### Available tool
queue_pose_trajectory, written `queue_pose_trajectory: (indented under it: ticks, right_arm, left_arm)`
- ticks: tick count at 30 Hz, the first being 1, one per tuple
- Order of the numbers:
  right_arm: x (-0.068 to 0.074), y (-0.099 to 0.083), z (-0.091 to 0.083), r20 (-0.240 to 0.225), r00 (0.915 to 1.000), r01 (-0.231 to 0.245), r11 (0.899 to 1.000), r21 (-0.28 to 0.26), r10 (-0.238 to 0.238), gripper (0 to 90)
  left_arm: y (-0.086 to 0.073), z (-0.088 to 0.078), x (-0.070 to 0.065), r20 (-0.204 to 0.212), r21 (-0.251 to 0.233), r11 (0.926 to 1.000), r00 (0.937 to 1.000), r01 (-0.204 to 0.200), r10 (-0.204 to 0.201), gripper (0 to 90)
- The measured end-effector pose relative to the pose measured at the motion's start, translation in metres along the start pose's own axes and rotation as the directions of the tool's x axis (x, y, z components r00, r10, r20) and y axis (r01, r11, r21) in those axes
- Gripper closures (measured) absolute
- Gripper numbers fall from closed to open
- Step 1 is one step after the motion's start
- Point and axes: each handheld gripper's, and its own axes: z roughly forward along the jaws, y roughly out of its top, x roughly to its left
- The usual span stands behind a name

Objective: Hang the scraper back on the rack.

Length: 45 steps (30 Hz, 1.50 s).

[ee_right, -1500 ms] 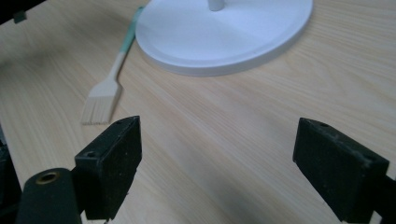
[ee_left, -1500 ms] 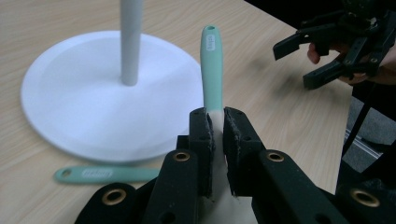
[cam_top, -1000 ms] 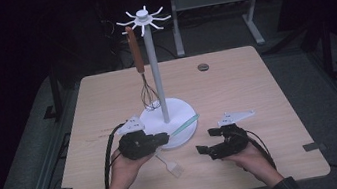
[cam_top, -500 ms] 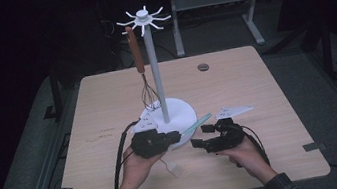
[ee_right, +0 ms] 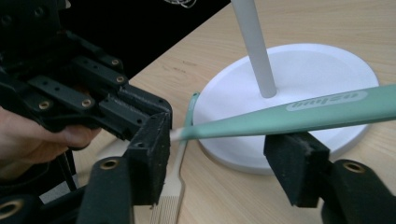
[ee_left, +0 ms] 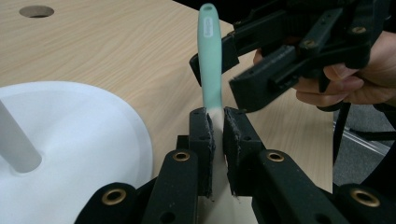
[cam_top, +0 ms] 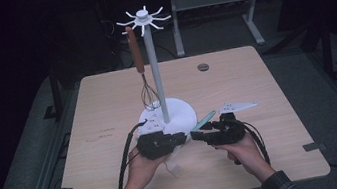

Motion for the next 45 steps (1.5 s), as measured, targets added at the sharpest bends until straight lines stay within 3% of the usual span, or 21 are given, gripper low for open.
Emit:
queue_pose_trajectory:
  ticks: [18, 25, 26, 28, 33, 37, 45]
  right_arm:
    - [0.001, 0.009, 0.002, -0.058, 0.9983, -0.007, 0.999, -0.041, 0.005, 73.8]
    - [0.004, 0.011, 0.003, -0.066, 0.9978, 0.007, 0.999, -0.046, -0.010, 81.3]
    - [0.005, 0.011, 0.003, -0.063, 0.9980, 0.009, 0.999, -0.045, -0.011, 83.9]
    - [0.006, 0.012, 0.003, -0.068, 0.9974, 0.022, 0.999, -0.043, -0.024, 84.8]
    - [0.010, 0.012, 0.004, -0.052, 0.9964, 0.065, 0.997, -0.046, -0.067, 85.1]
    - [0.011, 0.014, 0.003, -0.045, 0.9955, 0.081, 0.996, -0.048, -0.083, 85.1]
    - [0.012, 0.018, 0.000, -0.026, 0.9922, 0.120, 0.991, -0.057, -0.122, 85.0]
  left_arm:
    - [0.001, 0.009, -0.001, -0.015, -0.001, 0.9995, 0.9994, -0.032, 0.032, 81.6]
    - [0.001, 0.013, 0.001, 0.002, 0.012, 0.9994, 0.9995, -0.032, 0.032, 82.2]
    - [0.001, 0.013, 0.002, 0.015, -0.001, 0.9996, 0.9995, -0.027, 0.027, 89.8]
    - [0.001, 0.014, 0.004, 0.030, 0.003, 0.9994, 0.9990, -0.034, 0.034, 89.7]
    - [-0.001, 0.011, 0.005, 0.027, 0.027, 0.9985, 0.9985, -0.048, 0.047, 86.2]
    - [-0.004, 0.005, 0.006, 0.029, 0.044, 0.9983, 0.9989, -0.038, 0.037, 78.4]
    - [-0.017, -0.010, 0.014, 0.005, 0.104, 0.9924, 0.9979, -0.065, 0.065, 54.9]
